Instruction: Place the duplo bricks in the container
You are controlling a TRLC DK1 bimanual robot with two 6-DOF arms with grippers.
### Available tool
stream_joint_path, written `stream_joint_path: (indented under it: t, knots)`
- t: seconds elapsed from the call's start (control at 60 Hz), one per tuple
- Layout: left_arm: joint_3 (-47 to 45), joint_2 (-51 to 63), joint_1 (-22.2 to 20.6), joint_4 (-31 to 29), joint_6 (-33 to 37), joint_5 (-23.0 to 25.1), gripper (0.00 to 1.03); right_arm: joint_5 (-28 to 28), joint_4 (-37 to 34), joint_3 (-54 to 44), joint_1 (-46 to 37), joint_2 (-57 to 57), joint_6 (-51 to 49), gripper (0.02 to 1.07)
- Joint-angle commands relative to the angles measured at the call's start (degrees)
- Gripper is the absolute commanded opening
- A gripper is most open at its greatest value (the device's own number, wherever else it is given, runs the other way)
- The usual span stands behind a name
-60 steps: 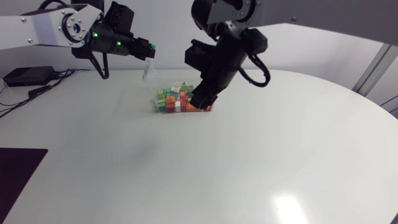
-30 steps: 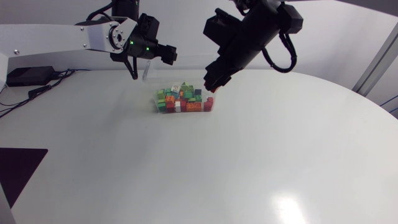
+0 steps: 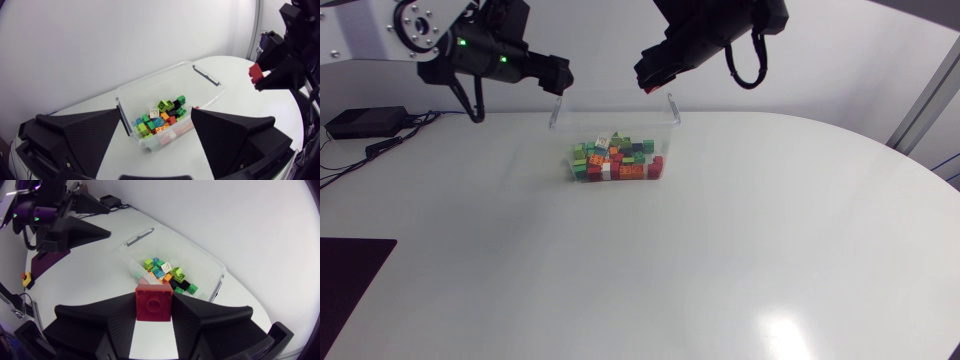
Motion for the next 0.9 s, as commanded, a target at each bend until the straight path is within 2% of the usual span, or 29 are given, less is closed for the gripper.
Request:
stream_joint_path:
  t: [0.0,0.633,0.75,0.767,0.8,0.883]
  knots:
    - [-4.74,-3.84,1.17,-0.99,1.65,0.02,0.98,-0.23,2.12,2.0,-0.61,3.03,1.65,0.36]
    - [-18.54,-18.26,3.54,-4.5,2.79,0.46,0.98,-0.05,19.7,8.68,-2.28,18.67,3.58,0.37]
    - [-19.68,-19.93,3.63,-5.21,2.79,0.46,0.98,0.74,20.32,13.43,-2.02,23.42,3.58,0.39]
    - [-19.77,-20.19,3.72,-5.38,2.79,0.46,0.98,0.91,20.32,14.22,-2.02,24.12,3.49,0.43]
    - [-20.12,-20.72,3.8,-5.65,2.79,0.46,0.98,1.88,20.14,15.8,-1.84,25.53,3.32,0.57]
    - [-21.09,-22.39,3.8,-6.0,2.79,0.55,0.98,3.55,19.79,18.61,-1.49,27.81,2.88,1.02]
